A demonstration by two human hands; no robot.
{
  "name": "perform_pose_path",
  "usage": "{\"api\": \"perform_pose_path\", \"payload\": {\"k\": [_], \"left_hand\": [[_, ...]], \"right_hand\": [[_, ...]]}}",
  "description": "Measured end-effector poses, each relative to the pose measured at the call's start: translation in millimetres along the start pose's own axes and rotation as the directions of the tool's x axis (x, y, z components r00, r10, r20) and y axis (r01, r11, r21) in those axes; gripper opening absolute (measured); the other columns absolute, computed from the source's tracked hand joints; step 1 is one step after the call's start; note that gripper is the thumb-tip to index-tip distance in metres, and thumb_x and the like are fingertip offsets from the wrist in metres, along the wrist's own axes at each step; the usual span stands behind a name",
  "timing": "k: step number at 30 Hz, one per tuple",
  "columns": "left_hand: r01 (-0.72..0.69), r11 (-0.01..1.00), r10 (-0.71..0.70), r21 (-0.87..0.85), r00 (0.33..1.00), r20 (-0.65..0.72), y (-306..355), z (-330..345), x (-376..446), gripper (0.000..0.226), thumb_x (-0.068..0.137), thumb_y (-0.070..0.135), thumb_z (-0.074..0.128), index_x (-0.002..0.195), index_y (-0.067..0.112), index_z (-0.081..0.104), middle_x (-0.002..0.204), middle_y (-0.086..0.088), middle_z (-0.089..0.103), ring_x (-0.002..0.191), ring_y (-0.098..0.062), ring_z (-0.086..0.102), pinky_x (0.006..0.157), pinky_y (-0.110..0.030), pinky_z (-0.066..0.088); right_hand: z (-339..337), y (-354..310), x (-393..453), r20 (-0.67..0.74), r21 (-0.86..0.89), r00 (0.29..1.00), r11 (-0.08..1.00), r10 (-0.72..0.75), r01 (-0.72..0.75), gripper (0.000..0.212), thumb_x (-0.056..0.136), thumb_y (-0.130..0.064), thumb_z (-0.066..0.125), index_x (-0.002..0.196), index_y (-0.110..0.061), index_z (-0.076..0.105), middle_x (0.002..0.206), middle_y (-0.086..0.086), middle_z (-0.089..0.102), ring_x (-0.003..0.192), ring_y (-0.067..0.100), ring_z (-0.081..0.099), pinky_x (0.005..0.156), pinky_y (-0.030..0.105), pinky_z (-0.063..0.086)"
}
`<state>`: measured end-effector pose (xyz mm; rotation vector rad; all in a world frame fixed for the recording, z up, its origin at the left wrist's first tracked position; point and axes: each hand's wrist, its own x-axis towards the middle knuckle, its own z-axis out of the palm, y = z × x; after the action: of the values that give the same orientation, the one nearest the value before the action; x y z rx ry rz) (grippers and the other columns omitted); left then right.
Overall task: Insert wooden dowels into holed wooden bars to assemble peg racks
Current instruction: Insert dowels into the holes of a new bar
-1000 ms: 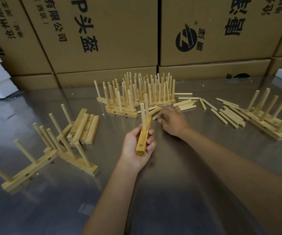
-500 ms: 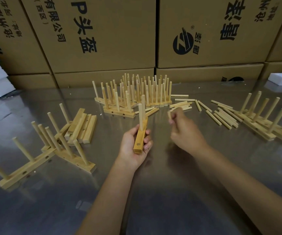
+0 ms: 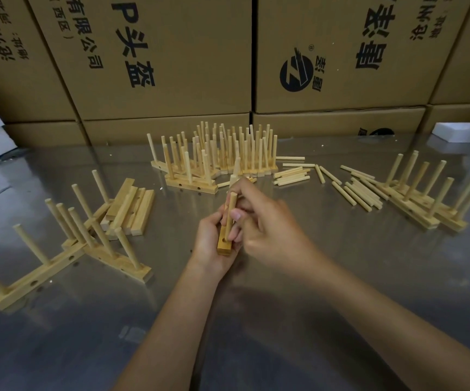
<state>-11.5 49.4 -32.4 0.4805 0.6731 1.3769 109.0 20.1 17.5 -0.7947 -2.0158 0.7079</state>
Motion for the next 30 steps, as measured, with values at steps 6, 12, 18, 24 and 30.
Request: {"api": "perform_pose_path", "payload": {"k": [6, 12, 18, 24, 30], "left_hand": [[-0.052, 0.997, 0.054, 0.050, 0.997, -0.052, -1.8, -1.6, -4.0, 0.040, 0.080, 0.000, 0.036, 0.047, 0.016, 0.052, 0.038, 0.001, 0.030, 0.036, -0.012, 0.032, 0.039, -0.022, 0.024], [-0.054, 0.998, 0.056, 0.030, 0.996, -0.065, -3.0, -2.6, -2.9, 0.032, 0.092, 0.003, 0.029, 0.070, 0.010, 0.051, 0.050, -0.006, 0.044, 0.047, -0.016, 0.048, 0.043, -0.024, 0.044], [-0.074, 0.992, 0.083, 0.098, 0.992, -0.097, -1.4, 1.5, -10.0, 0.047, 0.099, 0.009, 0.031, 0.058, 0.012, 0.056, 0.045, -0.002, 0.049, 0.039, -0.013, 0.054, 0.038, -0.019, 0.045], [-0.001, 0.998, 0.014, 0.062, 0.977, -0.211, 3.6, 4.3, -9.1, 0.030, 0.105, 0.020, 0.032, 0.080, 0.011, 0.047, 0.059, -0.003, 0.046, 0.047, -0.015, 0.045, 0.043, -0.023, 0.044], [0.053, 0.998, -0.036, 0.046, 0.949, -0.313, 7.6, 8.6, -7.6, 0.044, 0.105, 0.027, 0.037, 0.069, 0.007, 0.052, 0.043, -0.004, 0.041, 0.031, -0.015, 0.041, 0.034, -0.015, 0.038]], "right_hand": [[15.1, -1.5, -2.2, -0.049, 0.011, 0.998, 1.000, 0.024, -0.023, 0.024, 0.093, 0.000, 0.050, 0.099, -0.023, 0.047, 0.073, 0.004, 0.062, 0.068, 0.019, 0.066, 0.062, 0.048, 0.056], [21.0, 3.5, -2.9, -0.138, -0.024, 0.990, 0.999, 0.018, -0.022, 0.019, 0.092, -0.004, 0.055, 0.091, -0.022, 0.047, 0.069, 0.001, 0.059, 0.064, 0.017, 0.064, 0.058, 0.043, 0.054], [36.9, 4.1, -12.3, -0.272, -0.085, 0.962, 0.996, -0.003, -0.021, 0.021, 0.091, -0.013, 0.066, 0.085, -0.021, 0.048, 0.068, -0.005, 0.061, 0.065, 0.009, 0.064, 0.059, 0.031, 0.051], [31.1, 7.0, -25.1, -0.308, -0.196, 0.946, 0.967, 0.096, -0.162, 0.035, 0.082, -0.039, 0.075, 0.078, -0.032, 0.041, 0.085, -0.012, 0.049, 0.073, -0.003, 0.052, 0.059, 0.009, 0.038], [29.7, 8.8, -20.1, -0.124, -0.354, 0.963, 0.896, 0.240, -0.269, 0.045, 0.086, -0.061, 0.062, 0.064, -0.024, 0.047, 0.053, -0.009, 0.050, 0.052, 0.005, 0.049, 0.050, 0.023, 0.031]]}}
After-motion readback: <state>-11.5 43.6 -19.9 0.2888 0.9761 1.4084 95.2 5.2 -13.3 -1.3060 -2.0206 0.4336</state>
